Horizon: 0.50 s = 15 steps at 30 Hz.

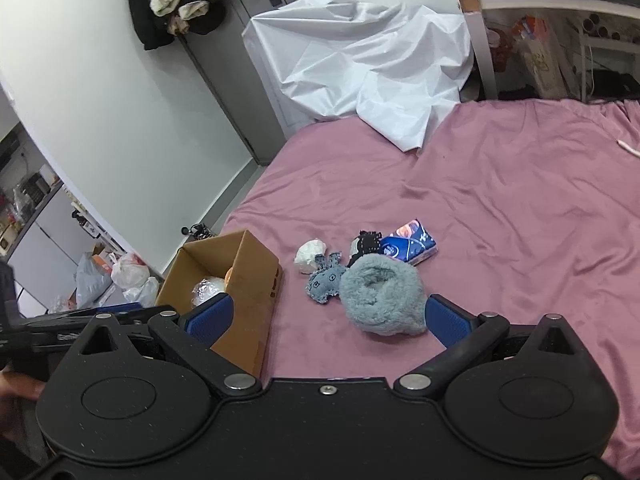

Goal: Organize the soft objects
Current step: 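Move the right tool to the grey fluffy plush and grasp it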

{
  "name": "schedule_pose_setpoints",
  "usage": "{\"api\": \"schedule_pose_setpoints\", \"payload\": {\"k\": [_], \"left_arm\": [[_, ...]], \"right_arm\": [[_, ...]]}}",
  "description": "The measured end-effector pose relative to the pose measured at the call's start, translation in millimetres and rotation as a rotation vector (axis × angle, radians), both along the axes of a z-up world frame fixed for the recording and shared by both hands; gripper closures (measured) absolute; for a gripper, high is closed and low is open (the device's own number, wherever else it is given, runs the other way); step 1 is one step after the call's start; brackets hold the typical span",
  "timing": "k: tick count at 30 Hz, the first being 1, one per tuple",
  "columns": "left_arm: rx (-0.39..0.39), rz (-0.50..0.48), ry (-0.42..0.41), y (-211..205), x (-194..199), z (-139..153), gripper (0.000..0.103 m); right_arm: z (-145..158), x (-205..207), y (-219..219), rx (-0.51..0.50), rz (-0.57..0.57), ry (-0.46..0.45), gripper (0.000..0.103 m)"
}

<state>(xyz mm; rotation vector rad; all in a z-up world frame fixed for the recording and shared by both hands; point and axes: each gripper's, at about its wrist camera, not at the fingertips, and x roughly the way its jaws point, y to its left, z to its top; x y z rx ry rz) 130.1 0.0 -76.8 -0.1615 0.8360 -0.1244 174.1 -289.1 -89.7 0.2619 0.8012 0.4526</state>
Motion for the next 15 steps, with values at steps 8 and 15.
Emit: {"api": "schedule_pose_setpoints", "payload": {"k": [8, 15], "left_arm": [[0.008, -0.081, 0.023, -27, 26, -14, 0.011], [0.001, -0.122, 0.058, -48, 48, -29, 0.011]], "right_arm": [[-11, 11, -16, 0.014, -0.033, 0.037, 0.0], [-28, 23, -33, 0.018, -0.085, 0.065, 0.0]]}}
